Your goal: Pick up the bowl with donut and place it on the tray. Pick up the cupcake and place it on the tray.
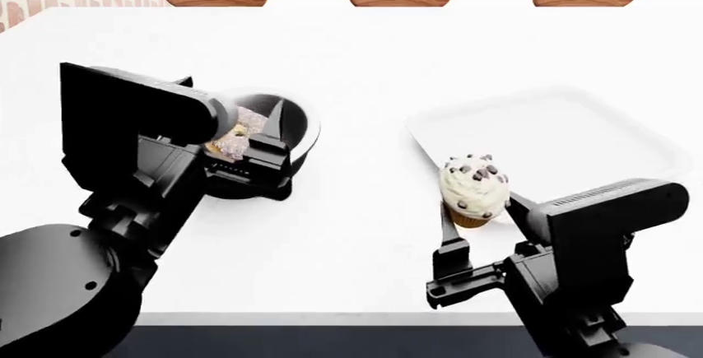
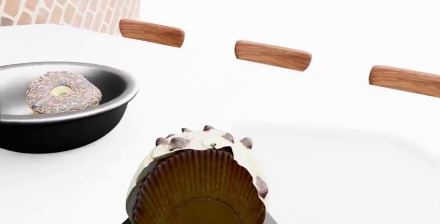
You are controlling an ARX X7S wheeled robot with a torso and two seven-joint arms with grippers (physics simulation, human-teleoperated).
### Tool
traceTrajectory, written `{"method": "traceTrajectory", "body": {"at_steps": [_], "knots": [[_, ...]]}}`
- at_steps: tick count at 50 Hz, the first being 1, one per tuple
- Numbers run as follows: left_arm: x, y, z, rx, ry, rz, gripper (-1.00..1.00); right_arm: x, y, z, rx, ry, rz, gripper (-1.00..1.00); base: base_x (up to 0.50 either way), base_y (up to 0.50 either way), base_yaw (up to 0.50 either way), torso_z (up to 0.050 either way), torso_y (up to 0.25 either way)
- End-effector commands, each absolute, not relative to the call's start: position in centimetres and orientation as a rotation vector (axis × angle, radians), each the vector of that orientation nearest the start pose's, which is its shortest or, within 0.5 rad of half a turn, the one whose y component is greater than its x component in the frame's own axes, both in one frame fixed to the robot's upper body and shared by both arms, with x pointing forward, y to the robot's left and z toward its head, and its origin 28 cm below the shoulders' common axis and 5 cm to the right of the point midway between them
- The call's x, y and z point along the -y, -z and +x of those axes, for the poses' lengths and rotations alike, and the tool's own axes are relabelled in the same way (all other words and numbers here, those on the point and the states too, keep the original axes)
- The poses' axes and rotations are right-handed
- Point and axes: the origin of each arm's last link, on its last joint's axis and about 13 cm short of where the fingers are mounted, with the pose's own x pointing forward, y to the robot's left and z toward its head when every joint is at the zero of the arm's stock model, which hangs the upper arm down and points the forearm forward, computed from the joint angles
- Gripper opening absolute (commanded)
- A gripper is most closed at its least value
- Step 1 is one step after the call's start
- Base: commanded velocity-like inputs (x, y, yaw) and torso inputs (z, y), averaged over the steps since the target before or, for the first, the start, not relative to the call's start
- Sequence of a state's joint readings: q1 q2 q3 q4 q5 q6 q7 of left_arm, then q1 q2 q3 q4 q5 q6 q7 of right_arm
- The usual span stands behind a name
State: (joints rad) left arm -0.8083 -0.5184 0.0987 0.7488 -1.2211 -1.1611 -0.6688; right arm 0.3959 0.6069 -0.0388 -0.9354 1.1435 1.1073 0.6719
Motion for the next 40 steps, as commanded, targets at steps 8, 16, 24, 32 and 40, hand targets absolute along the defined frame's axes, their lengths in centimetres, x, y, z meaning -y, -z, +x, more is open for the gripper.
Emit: {"method": "traceTrajectory", "body": {"at_steps": [8,16,24,32,40], "knots": [[-21.6,-27.8,21.5,-0.056,0.388,0.255,1.0,12.3,-19.7,16.6,0.009,-0.179,-0.151,-1.0,0.0,0.0,0.0,0.0,0.0],[-21.8,-28.5,22.1,-0.141,0.416,0.299,1.0,12.3,-19.7,16.8,0.009,-0.17,-0.153,-1.0,0.0,0.0,0.0,0.0,0.0],[-22.0,-29.1,22.6,-0.184,0.453,0.356,1.0,12.2,-19.8,17.0,0.008,-0.177,-0.146,-1.0,0.0,0.0,0.0,0.0,0.0],[-22.4,-28.9,23.6,-0.221,0.475,0.421,1.0,12.1,-19.9,17.1,0.001,-0.177,-0.158,-1.0,0.0,0.0,0.0,0.0,0.001],[-23.0,-28.5,24.7,-0.273,0.483,0.428,1.0,12.1,-19.8,17.2,-0.007,-0.177,-0.164,-1.0,0.0,0.0,0.0,0.0,0.0]]}}
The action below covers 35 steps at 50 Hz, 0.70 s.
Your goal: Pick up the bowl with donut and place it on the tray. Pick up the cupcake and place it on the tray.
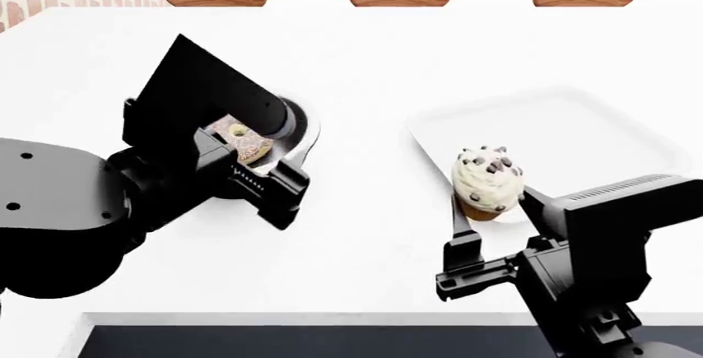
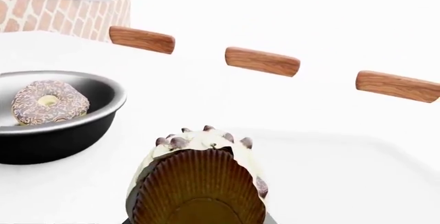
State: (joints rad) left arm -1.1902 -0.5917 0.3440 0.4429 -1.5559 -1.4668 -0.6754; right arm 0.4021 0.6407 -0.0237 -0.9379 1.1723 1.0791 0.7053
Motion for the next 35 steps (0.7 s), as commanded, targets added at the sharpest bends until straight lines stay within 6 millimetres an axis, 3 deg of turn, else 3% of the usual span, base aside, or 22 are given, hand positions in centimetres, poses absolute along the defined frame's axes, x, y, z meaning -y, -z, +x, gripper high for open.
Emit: {"method": "traceTrajectory", "body": {"at_steps": [1,15,35], "knots": [[-23.1,-28.4,24.9,-0.279,0.479,0.433,1.0,12.1,-19.8,17.2,-0.007,-0.177,-0.165,-1.0,0.0,0.0,0.0,0.0,0.0],[-22.7,-27.5,26.3,-0.371,0.524,0.49,1.0,12.2,-19.7,17.4,-0.009,-0.17,-0.162,-1.0,0.0,0.0,0.0,0.0,0.0],[-22.5,-27.8,28.2,-0.419,0.514,0.575,1.0,12.2,-19.2,17.4,-0.019,-0.164,-0.153,-1.0,0.0,0.0,0.0,0.0,0.0]]}}
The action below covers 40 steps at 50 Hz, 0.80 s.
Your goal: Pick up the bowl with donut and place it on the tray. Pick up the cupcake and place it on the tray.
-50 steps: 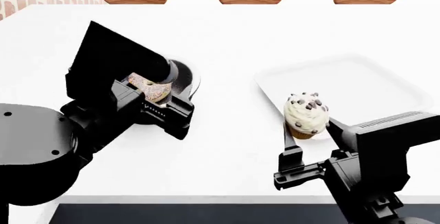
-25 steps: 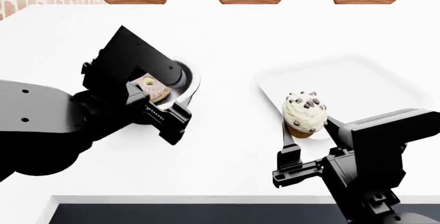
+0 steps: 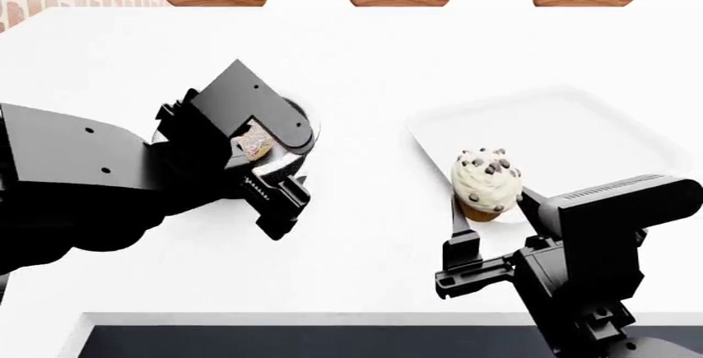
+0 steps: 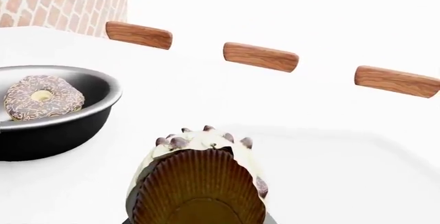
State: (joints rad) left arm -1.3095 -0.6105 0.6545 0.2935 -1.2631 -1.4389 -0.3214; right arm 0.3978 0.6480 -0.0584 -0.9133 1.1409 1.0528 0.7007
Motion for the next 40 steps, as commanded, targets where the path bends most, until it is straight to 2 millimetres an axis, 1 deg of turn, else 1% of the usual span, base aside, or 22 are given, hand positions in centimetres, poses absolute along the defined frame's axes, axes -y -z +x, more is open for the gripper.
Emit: {"method": "traceTrajectory", "body": {"at_steps": [1,12,19,40], "knots": [[-22.5,-27.8,28.3,-0.417,0.508,0.575,1.0,12.2,-19.2,17.4,-0.019,-0.164,-0.153,-1.0,0.0,0.0,0.0,0.0,0.0],[-22.5,-27.5,28.6,-0.434,0.479,0.597,1.0,12.1,-19.2,17.4,-0.016,-0.168,-0.154,-1.0,0.0,0.0,0.0,0.0,0.001],[-22.5,-26.8,28.7,-0.453,0.508,0.605,1.0,12.1,-19.1,17.5,-0.016,-0.171,-0.151,-1.0,0.0,0.0,0.0,0.0,0.0],[-22.7,-26.2,30.0,-0.485,0.477,0.632,1.0,12.1,-19.1,17.6,-0.017,-0.17,-0.145,-1.0,0.0,0.0,0.0,0.0,0.0]]}}
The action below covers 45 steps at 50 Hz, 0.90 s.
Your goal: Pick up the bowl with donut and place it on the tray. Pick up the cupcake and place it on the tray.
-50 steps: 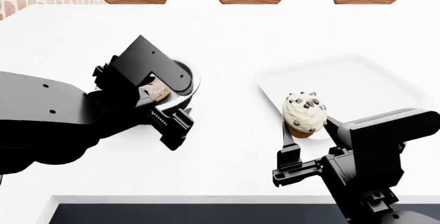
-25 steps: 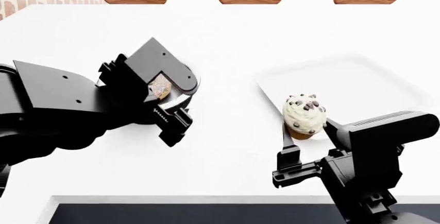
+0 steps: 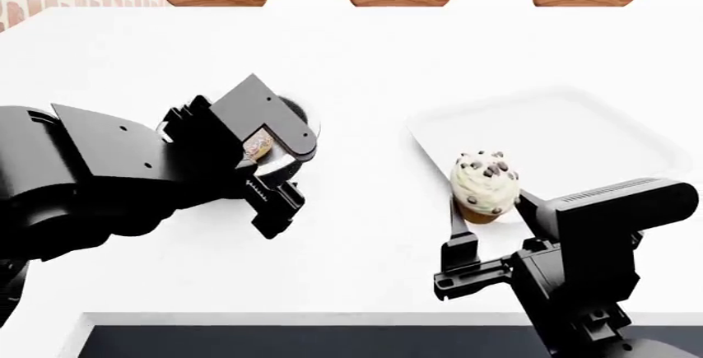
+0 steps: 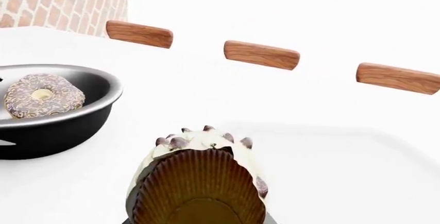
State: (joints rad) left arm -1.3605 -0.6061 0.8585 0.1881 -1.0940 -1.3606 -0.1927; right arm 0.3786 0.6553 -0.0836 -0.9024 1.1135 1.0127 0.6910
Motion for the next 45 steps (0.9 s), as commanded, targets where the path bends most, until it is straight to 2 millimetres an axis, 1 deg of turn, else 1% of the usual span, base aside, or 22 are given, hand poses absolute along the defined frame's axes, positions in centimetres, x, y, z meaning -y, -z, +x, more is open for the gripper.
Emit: {"method": "traceTrajectory", "body": {"at_steps": [1,24,43,44,45], "knots": [[-22.7,-26.2,30.1,-0.484,0.477,0.632,1.0,12.1,-19.1,17.6,-0.017,-0.17,-0.146,-1.0,0.0,0.0,0.0,0.0,0.0],[-22.8,-24.7,31.4,-0.513,0.479,0.616,1.0,12.1,-18.6,18.2,-0.033,-0.17,-0.14,-1.0,0.0,0.0,0.0,0.0,0.0],[-22.9,-24.1,31.5,-0.504,0.489,0.604,1.0,11.9,-18.6,18.6,-0.038,-0.173,-0.146,-1.0,0.0,0.0,0.0,0.0,0.0],[-22.9,-24.0,31.5,-0.504,0.49,0.605,-1.0,11.9,-18.7,18.6,-0.038,-0.172,-0.147,-1.0,0.0,0.0,0.0,0.0,0.0],[-22.9,-24.0,31.5,-0.504,0.491,0.607,-1.0,11.9,-18.7,18.6,-0.038,-0.172,-0.148,-1.0,0.0,0.0,0.0,0.0,0.0]]}}
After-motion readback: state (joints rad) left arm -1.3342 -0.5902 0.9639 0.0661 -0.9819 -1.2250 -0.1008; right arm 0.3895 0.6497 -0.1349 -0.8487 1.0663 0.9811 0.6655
